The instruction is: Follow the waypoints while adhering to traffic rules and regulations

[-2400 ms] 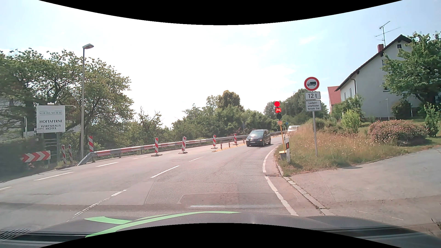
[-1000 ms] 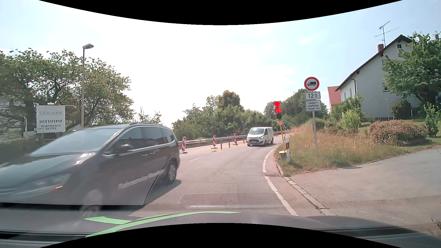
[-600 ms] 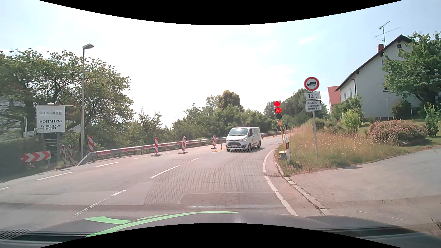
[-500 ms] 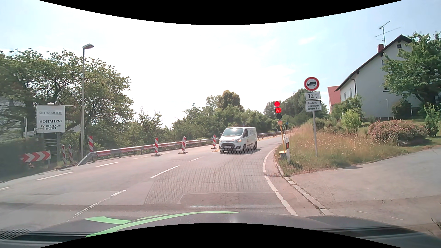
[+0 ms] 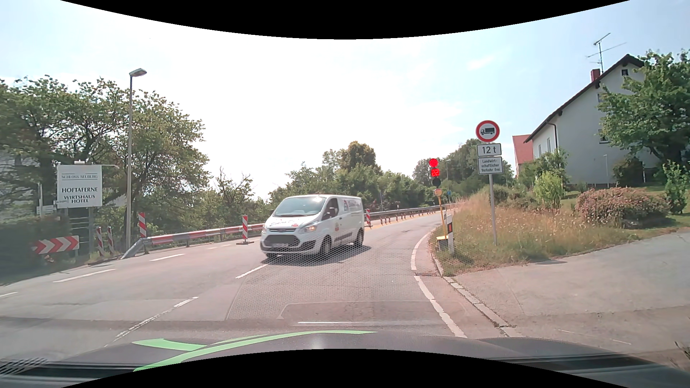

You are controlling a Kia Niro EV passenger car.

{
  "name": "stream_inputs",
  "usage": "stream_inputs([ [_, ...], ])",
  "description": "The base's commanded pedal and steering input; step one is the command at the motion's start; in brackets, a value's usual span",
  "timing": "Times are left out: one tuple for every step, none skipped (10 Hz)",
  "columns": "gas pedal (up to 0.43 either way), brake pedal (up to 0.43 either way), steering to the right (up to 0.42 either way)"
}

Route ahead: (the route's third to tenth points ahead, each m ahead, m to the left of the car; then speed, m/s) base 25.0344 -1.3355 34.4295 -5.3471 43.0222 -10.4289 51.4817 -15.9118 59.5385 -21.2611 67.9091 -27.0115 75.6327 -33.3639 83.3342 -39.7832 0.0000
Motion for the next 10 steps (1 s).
stream_inputs([
  [0.000,0.329,0.072],
  [0.000,0.329,0.072],
  [0.000,0.329,0.071],
  [0.000,0.329,0.072],
  [0.000,0.329,0.071],
  [0.000,0.329,0.072],
  [0.000,0.329,0.071],
  [0.000,0.323,0.072],
  [0.000,0.329,0.072],
  [0.000,0.329,0.072],
])
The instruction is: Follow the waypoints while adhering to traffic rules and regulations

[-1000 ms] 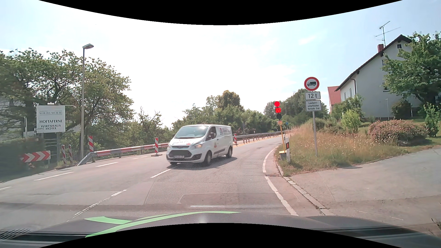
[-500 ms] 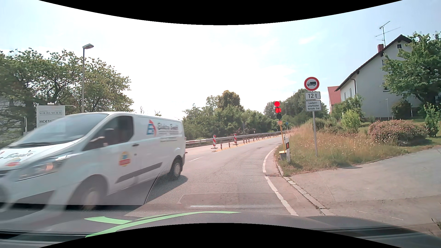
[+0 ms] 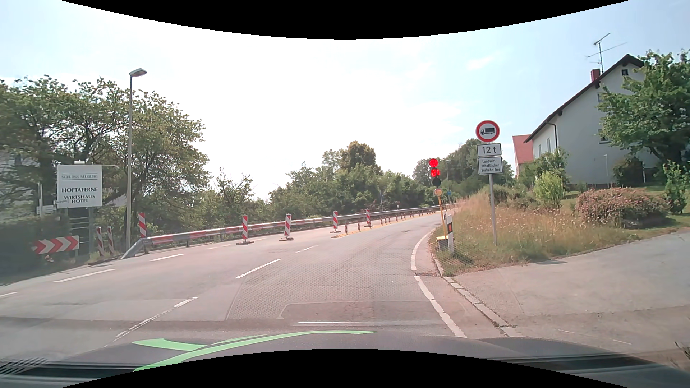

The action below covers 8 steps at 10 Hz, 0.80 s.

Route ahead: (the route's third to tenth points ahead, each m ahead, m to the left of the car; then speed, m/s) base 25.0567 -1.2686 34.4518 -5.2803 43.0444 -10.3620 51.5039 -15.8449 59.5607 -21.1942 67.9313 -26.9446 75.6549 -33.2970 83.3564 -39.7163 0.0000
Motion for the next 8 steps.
stream_inputs([
  [0.000,0.335,0.072],
  [0.000,0.348,0.072],
  [0.000,0.360,0.072],
  [0.000,0.372,0.072],
  [0.000,0.372,0.071],
  [0.000,0.372,0.072],
  [0.000,0.372,0.072],
  [0.000,0.366,0.072],
])
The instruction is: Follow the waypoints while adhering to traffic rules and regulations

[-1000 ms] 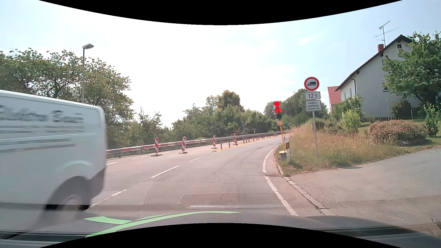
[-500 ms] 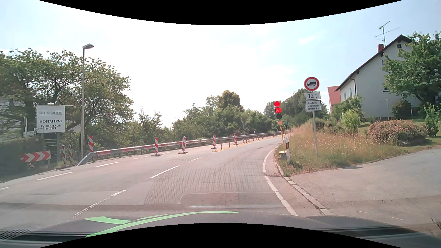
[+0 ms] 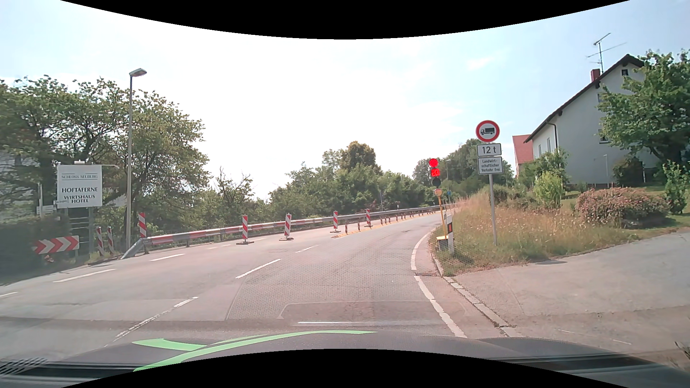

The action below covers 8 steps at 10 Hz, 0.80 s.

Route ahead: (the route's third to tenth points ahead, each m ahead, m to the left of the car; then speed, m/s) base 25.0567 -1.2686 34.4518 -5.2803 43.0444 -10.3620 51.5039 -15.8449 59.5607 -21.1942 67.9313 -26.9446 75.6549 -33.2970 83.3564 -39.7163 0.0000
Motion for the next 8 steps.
stream_inputs([
  [0.000,0.360,0.072],
  [0.000,0.354,0.072],
  [0.000,0.354,0.072],
  [0.000,0.354,0.072],
  [0.000,0.354,0.072],
  [0.000,0.354,0.072],
  [0.000,0.360,0.072],
  [0.000,0.354,0.072],
])
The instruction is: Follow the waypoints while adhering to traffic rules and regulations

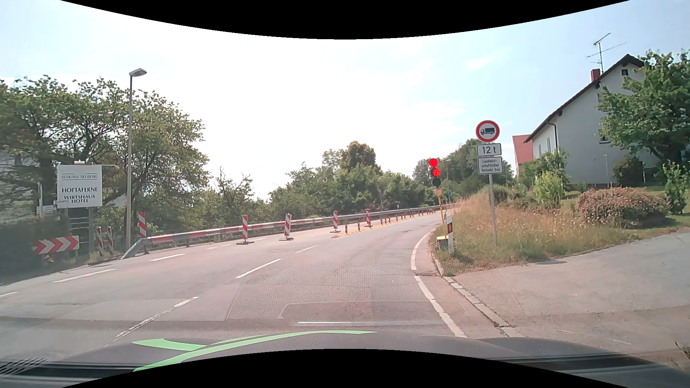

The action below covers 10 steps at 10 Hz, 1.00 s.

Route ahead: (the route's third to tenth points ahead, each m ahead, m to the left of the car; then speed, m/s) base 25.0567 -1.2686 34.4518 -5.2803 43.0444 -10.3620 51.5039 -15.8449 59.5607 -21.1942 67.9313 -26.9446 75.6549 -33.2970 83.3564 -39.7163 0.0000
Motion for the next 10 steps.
stream_inputs([
  [0.000,0.354,0.071],
  [0.000,0.360,0.072],
  [0.000,0.354,0.072],
  [0.000,0.354,0.072],
  [0.000,0.348,0.072],
  [0.000,0.354,0.072],
  [0.000,0.354,0.072],
  [0.000,0.354,0.072],
  [0.000,0.354,0.072],
  [0.000,0.354,0.072],
])
